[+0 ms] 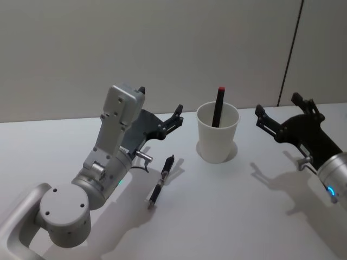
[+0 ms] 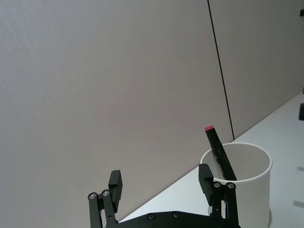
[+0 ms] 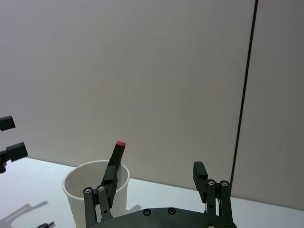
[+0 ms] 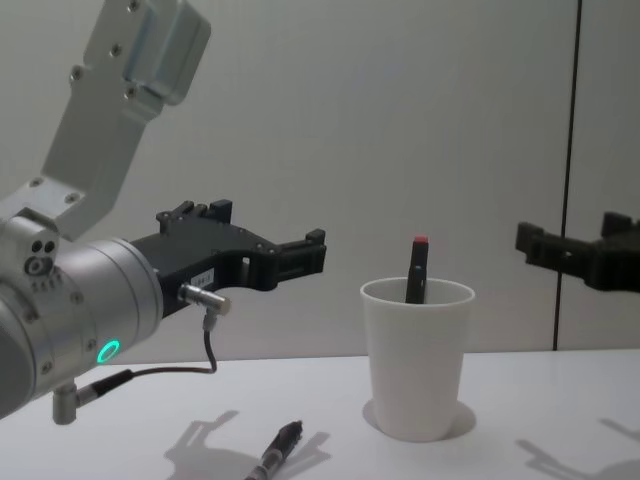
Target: Place the pen into the pen holder.
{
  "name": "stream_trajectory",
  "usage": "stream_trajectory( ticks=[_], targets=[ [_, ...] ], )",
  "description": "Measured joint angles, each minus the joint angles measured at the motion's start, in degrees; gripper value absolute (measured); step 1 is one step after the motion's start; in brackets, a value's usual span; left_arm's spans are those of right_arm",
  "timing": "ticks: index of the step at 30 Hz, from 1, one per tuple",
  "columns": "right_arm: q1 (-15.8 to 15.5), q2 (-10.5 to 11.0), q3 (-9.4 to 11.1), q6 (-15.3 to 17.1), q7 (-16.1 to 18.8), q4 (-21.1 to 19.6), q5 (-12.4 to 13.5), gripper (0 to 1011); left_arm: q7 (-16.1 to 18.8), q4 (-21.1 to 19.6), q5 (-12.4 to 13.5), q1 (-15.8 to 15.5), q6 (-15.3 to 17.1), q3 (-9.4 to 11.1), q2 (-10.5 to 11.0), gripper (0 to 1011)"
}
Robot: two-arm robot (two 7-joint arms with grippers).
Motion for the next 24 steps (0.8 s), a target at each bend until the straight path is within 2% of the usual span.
stream_trajectory(
  ticks=[1,9,24],
  targets=[
    [-1.3,0.4,0.1,0.9,-1.2,-1.4,-0.3,1001,0.0,0.0,0.0,0.0,0.0,0.0,0.0,1001],
    [-4.7,1.5,0.4,3.5,-4.4,-5.4,-1.0,1001,0.0,0.0,0.0,0.0,0.0,0.0,0.0,1001],
    [-5.8,1.8,0.5,4.3,-5.4,-6.6,-1.3,1001,0.0,0.0,0.0,0.0,0.0,0.0,0.0,1001]
  ],
)
